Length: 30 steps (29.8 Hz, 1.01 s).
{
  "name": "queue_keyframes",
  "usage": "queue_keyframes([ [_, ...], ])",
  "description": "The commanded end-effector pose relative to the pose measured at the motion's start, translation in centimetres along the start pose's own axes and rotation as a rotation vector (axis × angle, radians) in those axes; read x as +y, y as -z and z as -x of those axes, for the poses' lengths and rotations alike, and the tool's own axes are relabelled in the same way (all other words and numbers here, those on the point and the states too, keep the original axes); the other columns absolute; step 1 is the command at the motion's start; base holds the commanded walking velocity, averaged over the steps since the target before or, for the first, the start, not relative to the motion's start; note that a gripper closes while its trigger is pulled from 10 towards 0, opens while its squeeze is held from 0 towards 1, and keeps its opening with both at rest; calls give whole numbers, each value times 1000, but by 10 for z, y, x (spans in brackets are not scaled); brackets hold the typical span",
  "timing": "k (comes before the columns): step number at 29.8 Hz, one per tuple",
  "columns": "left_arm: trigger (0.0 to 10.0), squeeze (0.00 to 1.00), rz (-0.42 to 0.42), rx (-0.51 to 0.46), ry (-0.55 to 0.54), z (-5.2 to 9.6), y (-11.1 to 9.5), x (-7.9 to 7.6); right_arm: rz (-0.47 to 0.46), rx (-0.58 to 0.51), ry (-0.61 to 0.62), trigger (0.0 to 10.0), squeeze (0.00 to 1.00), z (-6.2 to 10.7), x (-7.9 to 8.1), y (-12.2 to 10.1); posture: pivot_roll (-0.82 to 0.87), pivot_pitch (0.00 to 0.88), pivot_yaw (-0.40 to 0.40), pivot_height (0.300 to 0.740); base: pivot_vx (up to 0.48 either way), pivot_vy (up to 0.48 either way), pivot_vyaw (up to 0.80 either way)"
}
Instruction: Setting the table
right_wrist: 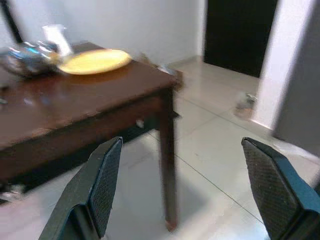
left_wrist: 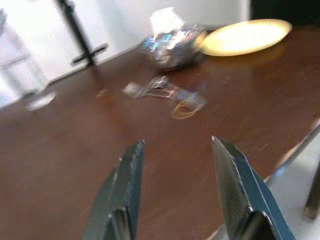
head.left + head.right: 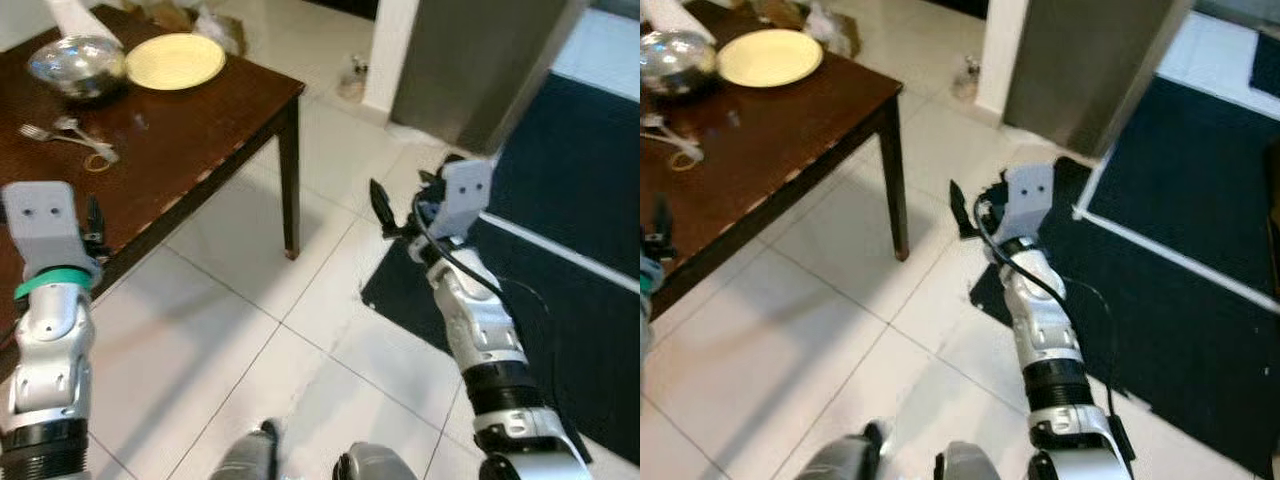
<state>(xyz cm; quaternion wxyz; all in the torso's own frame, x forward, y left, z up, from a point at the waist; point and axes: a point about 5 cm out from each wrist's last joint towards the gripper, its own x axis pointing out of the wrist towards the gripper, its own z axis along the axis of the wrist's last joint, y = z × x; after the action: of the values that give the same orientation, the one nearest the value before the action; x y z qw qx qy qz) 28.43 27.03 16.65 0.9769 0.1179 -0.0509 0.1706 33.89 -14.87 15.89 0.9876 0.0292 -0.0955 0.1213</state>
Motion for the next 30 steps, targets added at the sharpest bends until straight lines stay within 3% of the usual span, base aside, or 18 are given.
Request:
queue_keyframes([
  [1, 10000, 0, -6, 29, 21, 2, 5, -5, -14, 26, -3, 10000, 0, 3, 0, 4, -59, 29, 22, 740, 0, 0, 800],
  [5, 10000, 0, 24, 41, 82, 3, 4, -16, 8, 31, -3, 10000, 0, 3, -5, 1, -62, 30, 29, 740, 0, 0, 800],
  [19, 10000, 0, 43, 27, 88, -3, 0, -25, 29, 21, 26, 10000, 0, 3, -8, -4, -62, 29, 32, 740, 39, 0, 798],
  [30, 10000, 0, 57, 6, 81, -10, -5, -34, 14, -1, 90, 10000, 0, 3, -14, -9, -70, 28, 37, 740, 480, 0, 0],
])
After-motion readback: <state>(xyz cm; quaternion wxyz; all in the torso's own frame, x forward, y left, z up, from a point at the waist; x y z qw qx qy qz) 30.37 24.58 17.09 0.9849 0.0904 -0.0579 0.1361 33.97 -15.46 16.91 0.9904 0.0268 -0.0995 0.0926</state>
